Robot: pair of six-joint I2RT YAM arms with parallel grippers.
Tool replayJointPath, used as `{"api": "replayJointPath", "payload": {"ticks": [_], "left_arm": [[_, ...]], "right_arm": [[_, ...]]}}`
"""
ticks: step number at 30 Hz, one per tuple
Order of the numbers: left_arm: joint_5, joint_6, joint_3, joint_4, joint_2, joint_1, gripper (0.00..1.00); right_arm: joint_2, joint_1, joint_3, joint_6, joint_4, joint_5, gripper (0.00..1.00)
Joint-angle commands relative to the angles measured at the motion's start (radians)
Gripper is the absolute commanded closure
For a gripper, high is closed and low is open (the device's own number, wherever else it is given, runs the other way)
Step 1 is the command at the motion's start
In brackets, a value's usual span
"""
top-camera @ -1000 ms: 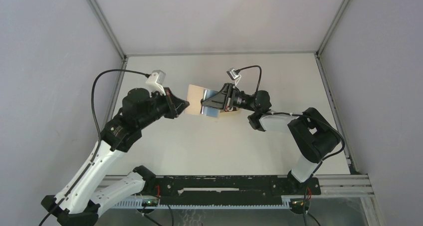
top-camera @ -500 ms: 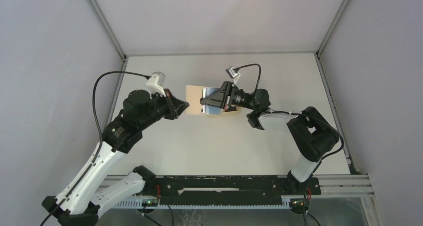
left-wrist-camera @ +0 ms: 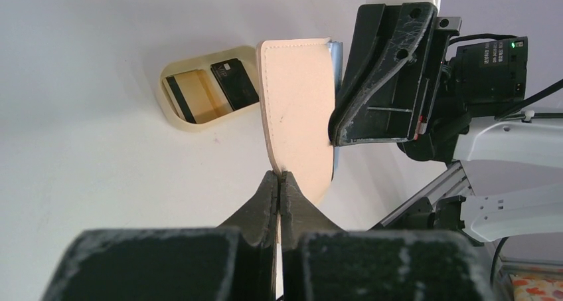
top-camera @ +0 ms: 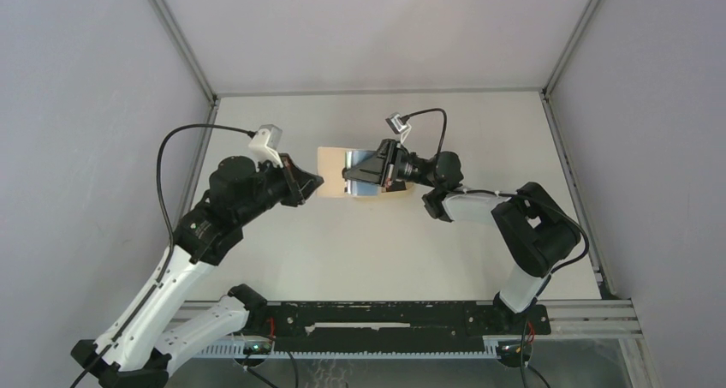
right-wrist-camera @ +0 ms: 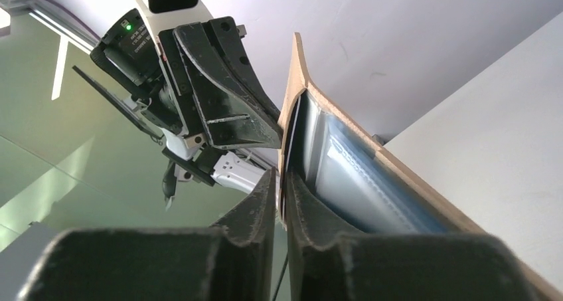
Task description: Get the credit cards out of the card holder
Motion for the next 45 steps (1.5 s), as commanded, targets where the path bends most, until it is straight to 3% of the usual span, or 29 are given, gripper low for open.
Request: {"api": "replayJointPath", "payload": {"ticks": [1,13,28,45], "left_arm": [[0.023,0.019,-0.033,-0.011,-0.016,0.001,1.00],[0.022,0.025,-0.037,-0.013,-0.012,0.001,1.00],[0.015,0.032,-0.053,-0.034,-0.022,0.002,1.00],[-0.060,0.049,-0.060,-0.093,-0.104,0.074,1.00]], "right_arm": [[-0.001,0.000,0.044,0.012,0.068,0.017,0.79],[0.004,0.001,0.052,0.018,0.068,0.025,0.78],[0.012,-0.008,0.051,0.035,0.077,0.031,1.00],[0.002,-0.085,-0.021,0.042,0.095,-0.012,1.00]]}}
